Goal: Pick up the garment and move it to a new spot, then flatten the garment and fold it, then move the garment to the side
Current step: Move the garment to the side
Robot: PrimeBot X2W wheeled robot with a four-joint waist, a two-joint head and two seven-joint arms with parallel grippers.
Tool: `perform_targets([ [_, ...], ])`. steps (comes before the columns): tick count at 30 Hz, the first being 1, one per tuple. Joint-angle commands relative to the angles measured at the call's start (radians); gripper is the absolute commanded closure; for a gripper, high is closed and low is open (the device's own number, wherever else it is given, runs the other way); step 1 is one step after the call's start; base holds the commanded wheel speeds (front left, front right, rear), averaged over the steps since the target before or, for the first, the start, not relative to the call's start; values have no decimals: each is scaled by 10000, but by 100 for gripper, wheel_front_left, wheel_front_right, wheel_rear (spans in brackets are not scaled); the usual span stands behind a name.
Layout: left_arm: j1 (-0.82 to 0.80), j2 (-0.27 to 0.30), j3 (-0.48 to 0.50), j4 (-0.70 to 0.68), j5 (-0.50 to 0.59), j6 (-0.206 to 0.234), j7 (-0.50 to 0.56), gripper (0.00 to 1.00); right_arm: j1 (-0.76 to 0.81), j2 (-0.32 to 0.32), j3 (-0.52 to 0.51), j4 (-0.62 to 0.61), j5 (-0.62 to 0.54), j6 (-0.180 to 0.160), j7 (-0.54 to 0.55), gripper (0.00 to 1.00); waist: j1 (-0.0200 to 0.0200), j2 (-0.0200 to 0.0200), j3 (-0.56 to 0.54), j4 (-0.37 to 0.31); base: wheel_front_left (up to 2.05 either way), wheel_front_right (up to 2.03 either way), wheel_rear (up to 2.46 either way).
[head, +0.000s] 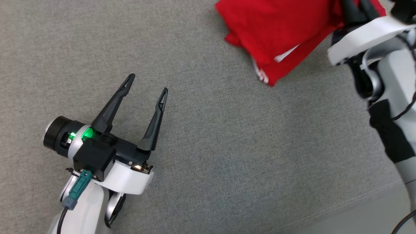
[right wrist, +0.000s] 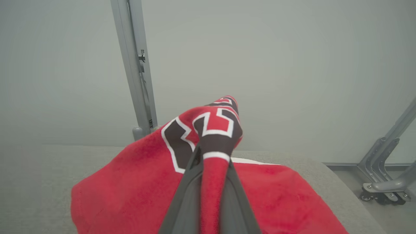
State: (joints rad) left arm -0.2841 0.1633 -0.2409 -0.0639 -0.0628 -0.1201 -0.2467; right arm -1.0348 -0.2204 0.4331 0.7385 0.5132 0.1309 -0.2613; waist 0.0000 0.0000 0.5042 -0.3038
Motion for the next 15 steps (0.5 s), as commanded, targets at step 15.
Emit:
perform_targets([
  [15, -358, 348, -84, -370, 26, 70, 253, 0, -1029, -1165, -1487, 795, -706, 1, -55, 100, 0, 0, 852, 310, 0, 0, 0],
])
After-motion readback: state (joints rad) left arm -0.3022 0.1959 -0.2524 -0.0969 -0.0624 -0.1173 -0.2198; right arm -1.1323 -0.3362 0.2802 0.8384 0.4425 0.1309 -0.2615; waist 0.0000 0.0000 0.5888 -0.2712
